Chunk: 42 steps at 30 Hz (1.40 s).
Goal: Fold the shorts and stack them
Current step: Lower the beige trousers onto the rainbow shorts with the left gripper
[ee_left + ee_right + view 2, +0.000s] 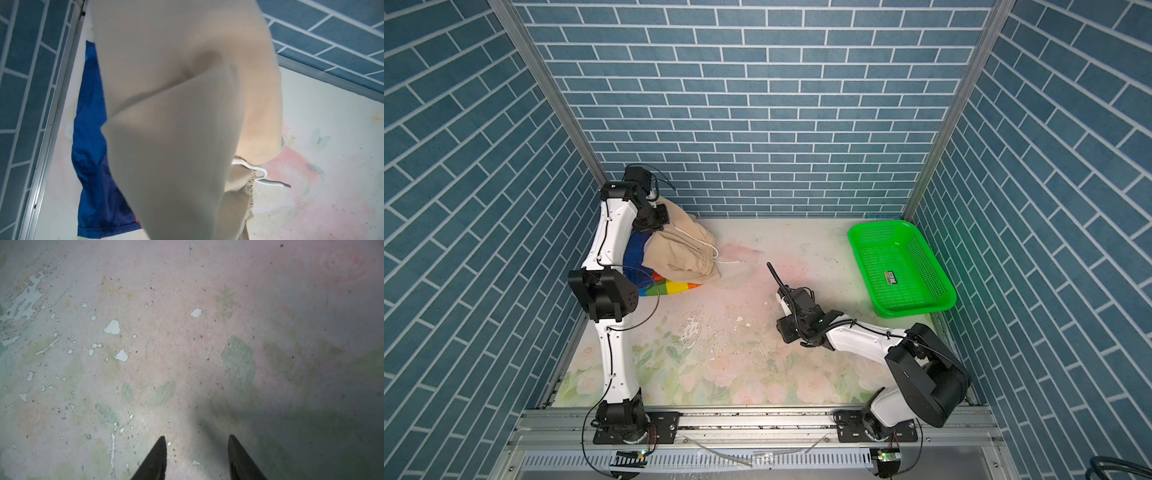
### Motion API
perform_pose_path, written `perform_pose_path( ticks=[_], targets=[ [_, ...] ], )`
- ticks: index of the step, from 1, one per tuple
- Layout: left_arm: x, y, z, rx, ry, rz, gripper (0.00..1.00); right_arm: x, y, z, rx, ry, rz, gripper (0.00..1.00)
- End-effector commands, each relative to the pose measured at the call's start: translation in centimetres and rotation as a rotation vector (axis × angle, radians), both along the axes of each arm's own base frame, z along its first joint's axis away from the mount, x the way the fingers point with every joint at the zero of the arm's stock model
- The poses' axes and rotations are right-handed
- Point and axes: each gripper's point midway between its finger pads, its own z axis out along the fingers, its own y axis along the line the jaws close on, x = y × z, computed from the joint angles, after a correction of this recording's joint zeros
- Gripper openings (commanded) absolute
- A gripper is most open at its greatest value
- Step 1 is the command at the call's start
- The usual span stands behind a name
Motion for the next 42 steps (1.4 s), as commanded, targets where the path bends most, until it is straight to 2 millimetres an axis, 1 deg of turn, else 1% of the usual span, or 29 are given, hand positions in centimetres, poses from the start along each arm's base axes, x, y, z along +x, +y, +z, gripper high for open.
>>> perform_pose_path(
  ticks=[1, 4, 6, 8, 13, 14, 15, 17, 19, 21, 22, 23, 26, 28, 30, 34, 39, 42],
  targets=[
    [-0.5, 3.4, -1.0, 0.011, -0.006, 0.063, 0.0, -0.1, -0.2, -0.5, 0.011, 0.026, -0.022, 0.48],
    [-1.0, 6.6, -3.0, -0.029, 0.007, 0.139, 0.0, -0.4, -0.5, -0.7, 0.007, 0.031, -0.029, 0.48],
    [-1.3, 8.1, -4.4, -0.061, 0.014, 0.171, 0.01, -0.4, -0.8, -0.7, 0.001, 0.034, -0.033, 0.48],
    [-1.4, 9.2, -6.4, -0.103, 0.03, 0.202, 0.08, -0.4, -0.9, -0.8, -0.005, 0.036, -0.038, 0.48],
    [-1.8, 10.5, -11.6, -0.174, 0.097, 0.237, 0.21, -0.1, -1.0, -0.5, -0.011, 0.033, -0.052, 0.49],
    [-1.9, 10.7, -12.5, -0.182, 0.111, 0.242, 0.28, 0.0, -1.0, -0.4, -0.012, 0.03, -0.057, 0.49],
    [-2.0, 10.9, -13.3, -0.189, 0.123, 0.248, 0.32, 0.1, -1.1, -0.2, -0.012, 0.029, -0.062, 0.49],
    [-2.4, 11.1, -14.2, -0.199, 0.134, 0.262, 0.4, 0.3, -1.1, 0.2, -0.01, 0.023, -0.068, 0.49],
    [-2.7, 11.6, -14.7, -0.192, 0.133, 0.274, 0.47, 0.5, -1.3, 0.4, -0.011, 0.019, -0.077, 0.49],
    [-3.0, 12.0, -14.8, -0.19, 0.13, 0.281, 0.57, 0.7, -1.3, 0.8, -0.008, 0.017, -0.082, 0.49],
    [-3.0, 11.9, -14.8, -0.201, 0.128, 0.277, 0.64, 0.8, -1.2, 0.8, -0.006, 0.016, -0.084, 0.5],
    [-3.1, 12.0, -14.7, -0.202, 0.133, 0.275, 0.69, 0.9, -1.2, 0.9, -0.002, 0.016, -0.089, 0.5],
    [-3.6, 11.8, -14.2, -0.203, 0.147, 0.278, 0.75, 1.1, -0.9, 1.1, 0.006, 0.021, -0.094, 0.5],
    [-4.1, 11.5, -13.9, -0.215, 0.153, 0.281, 0.77, 1.2, -0.7, 1.5, 0.018, 0.02, -0.095, 0.5],
    [-4.2, 11.1, -13.0, -0.232, 0.124, 0.278, 0.77, 1.3, -0.6, 1.8, 0.026, 0.016, -0.094, 0.51],
    [-4.7, 10.9, -10.0, -0.219, 0.054, 0.268, 0.79, 1.4, -0.4, 2.3, 0.036, 0.011, -0.091, 0.52],
    [-5.9, 10.6, -7.2, -0.216, 0.015, 0.297, 0.84, 1.5, -0.1, 2.7, 0.054, 0.01, -0.084, 0.52],
    [-6.9, 10.2, -4.9, -0.221, -0.022, 0.317, 0.85, 1.5, -0.1, 2.8, 0.062, 0.005, -0.084, 0.53]
  ],
)
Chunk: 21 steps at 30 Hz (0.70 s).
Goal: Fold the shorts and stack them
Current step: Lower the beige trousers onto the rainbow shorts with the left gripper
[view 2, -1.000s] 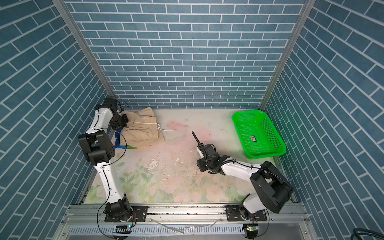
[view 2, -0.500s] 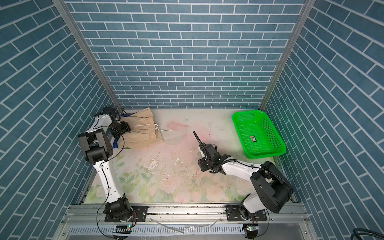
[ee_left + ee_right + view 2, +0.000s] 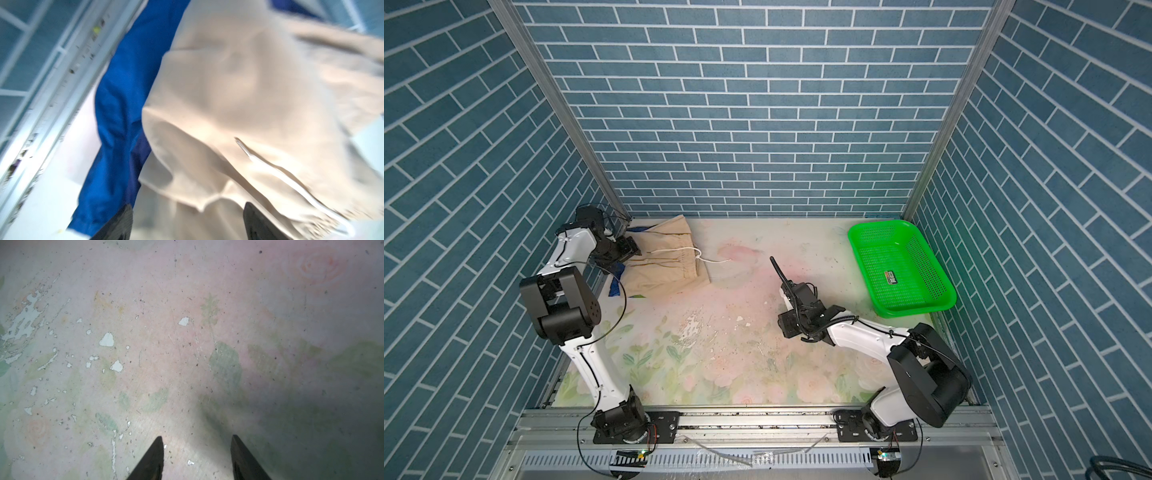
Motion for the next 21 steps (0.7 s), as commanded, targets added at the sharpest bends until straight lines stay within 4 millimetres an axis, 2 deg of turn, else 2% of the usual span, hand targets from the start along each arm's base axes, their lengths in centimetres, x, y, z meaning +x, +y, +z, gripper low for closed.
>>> perform_pose_path(
  ticks=[1, 2, 4, 6, 7, 13, 17, 21],
  targets=[
    [-1.3, -0.5, 2.3, -0.011, -0.035, 0.03, 0.85, 0.5, 0.4, 1.8, 0.048, -0.02, -0.017, 0.54],
    [-1.6, -0.8, 2.9, -0.016, -0.055, 0.035, 0.82, 0.5, 0.4, 1.7, 0.047, -0.018, -0.017, 0.54],
    [-2.0, -1.7, 3.6, -0.032, -0.093, 0.028, 0.68, 0.4, 0.5, 1.4, 0.048, -0.011, -0.013, 0.54],
    [-2.3, -2.8, 3.0, -0.072, -0.111, 0.024, 0.48, 0.4, 0.8, 1.2, 0.053, -0.004, -0.007, 0.54],
    [-2.4, -3.2, 2.3, -0.095, -0.116, 0.023, 0.43, 0.5, 0.8, 1.2, 0.055, -0.003, -0.006, 0.54],
    [-3.5, -4.1, -4.1, -0.182, -0.034, 0.075, 0.26, 0.6, 0.8, 0.9, 0.051, -0.002, -0.007, 0.54],
    [-7.0, -3.6, -7.1, -0.147, 0.105, 0.164, 0.15, 0.3, 0.3, 0.6, 0.057, -0.002, -0.018, 0.54],
    [-10.2, -2.6, -8.8, -0.075, 0.218, 0.225, 0.12, 0.3, 0.0, 0.4, 0.065, -0.004, -0.028, 0.54]
  ],
)
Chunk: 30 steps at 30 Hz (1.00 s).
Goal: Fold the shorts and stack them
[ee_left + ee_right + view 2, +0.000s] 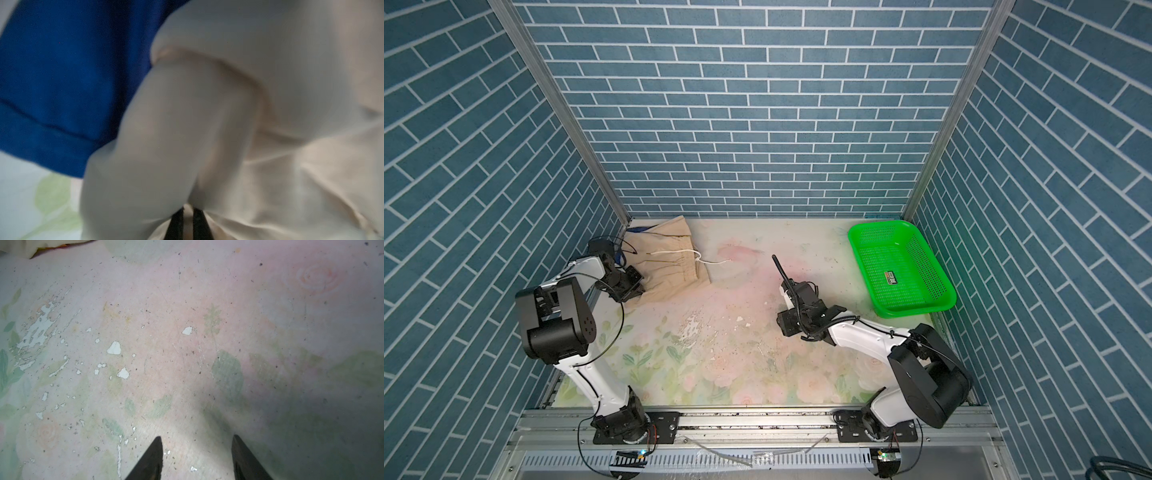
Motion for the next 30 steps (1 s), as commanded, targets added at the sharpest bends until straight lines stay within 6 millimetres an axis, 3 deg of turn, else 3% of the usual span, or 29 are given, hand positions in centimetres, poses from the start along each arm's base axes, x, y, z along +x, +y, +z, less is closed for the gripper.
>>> perform_pose_path(
  ticks=[1, 5, 10, 12, 14, 19, 24, 27, 30],
  targets=[
    [-2.5, 1.5, -0.6, 0.074, 0.097, 0.062, 0.12, -0.2, -0.3, 0.0, 0.027, 0.008, -0.025, 0.54],
    [-3.6, 2.3, -2.4, 0.089, 0.168, 0.081, 0.12, 0.0, -0.5, 0.2, 0.025, 0.0, -0.024, 0.54],
    [-2.7, 1.7, -1.2, 0.057, 0.123, 0.076, 0.1, -0.1, -1.1, 0.2, 0.031, -0.008, -0.033, 0.55],
    [-2.1, 1.1, 0.8, 0.034, 0.068, 0.076, 0.1, -0.1, -1.3, 0.0, 0.026, -0.003, -0.036, 0.55],
    [-1.2, 1.1, 4.1, 0.044, -0.013, 0.076, 0.12, 0.0, -1.4, -0.2, 0.023, 0.001, -0.041, 0.55],
    [0.6, 2.6, 10.6, 0.137, -0.119, 0.07, 0.17, 0.2, -0.7, 0.0, 0.046, 0.014, -0.022, 0.55],
    [4.0, 3.8, 14.0, 0.172, -0.23, 0.067, 0.19, 0.8, -0.7, 0.5, 0.053, -0.002, -0.034, 0.55],
    [7.1, 4.5, 13.9, 0.168, -0.276, 0.057, 0.2, 1.1, -0.9, 0.5, 0.053, 0.003, -0.045, 0.55],
    [11.6, 4.2, 13.3, 0.109, -0.401, 0.012, 0.17, 1.2, -1.0, 0.3, 0.046, 0.014, -0.055, 0.55]
  ],
)
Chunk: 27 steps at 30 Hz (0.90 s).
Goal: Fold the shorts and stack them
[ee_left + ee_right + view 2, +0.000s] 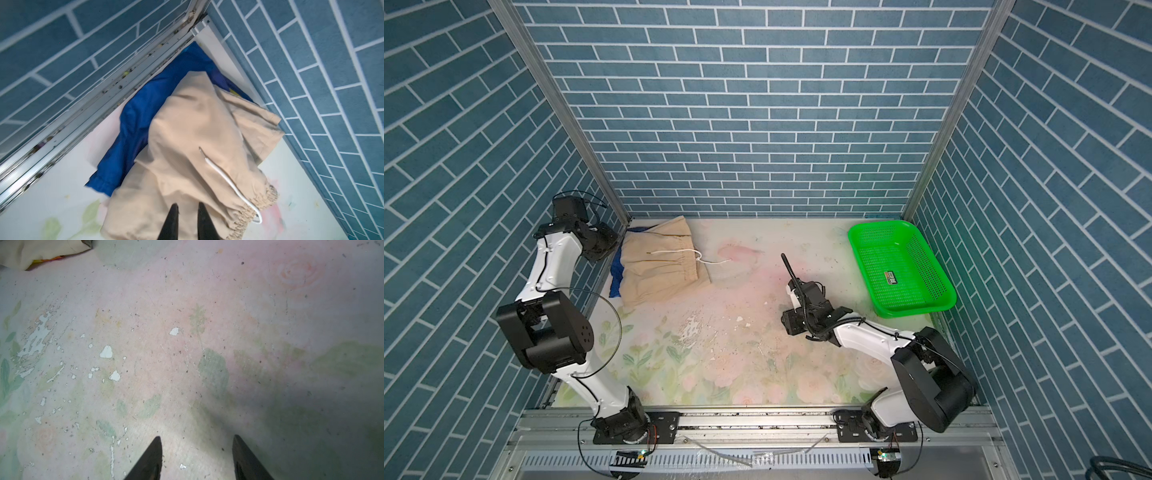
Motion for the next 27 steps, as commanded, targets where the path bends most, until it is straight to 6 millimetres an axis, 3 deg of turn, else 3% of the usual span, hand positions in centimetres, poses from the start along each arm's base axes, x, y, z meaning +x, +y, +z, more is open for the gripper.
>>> perform_pose_path(
  ticks=[1, 5, 14, 17, 21, 25, 27],
  targets=[
    [4.3, -0.2, -2.5, -0.052, -0.077, -0.065, 0.15, 0.7, 0.3, 0.3, 0.011, 0.007, -0.02, 0.55],
    [7.9, -0.2, -4.6, -0.118, -0.124, -0.074, 0.1, 1.4, 0.1, -0.6, -0.011, 0.033, -0.042, 0.55],
    [12.7, 1.5, -9.9, -0.131, -0.136, -0.056, 0.1, 3.2, 1.4, -1.8, -0.018, 0.101, -0.05, 0.54],
    [13.6, 2.2, -11.9, -0.136, -0.079, -0.04, 0.11, 3.3, 1.5, -2.0, -0.022, 0.116, -0.053, 0.54],
    [13.4, 2.5, -13.8, -0.141, -0.018, -0.011, 0.11, 3.4, 1.4, -1.9, -0.021, 0.119, -0.067, 0.54],
    [12.8, 2.4, -13.7, -0.144, -0.009, -0.012, 0.11, 3.5, 1.4, -1.2, -0.008, 0.11, -0.07, 0.54],
    [12.5, 2.1, -12.2, -0.136, -0.026, -0.026, 0.12, 3.3, 1.5, -0.8, 0.002, 0.106, -0.067, 0.54]
  ],
)
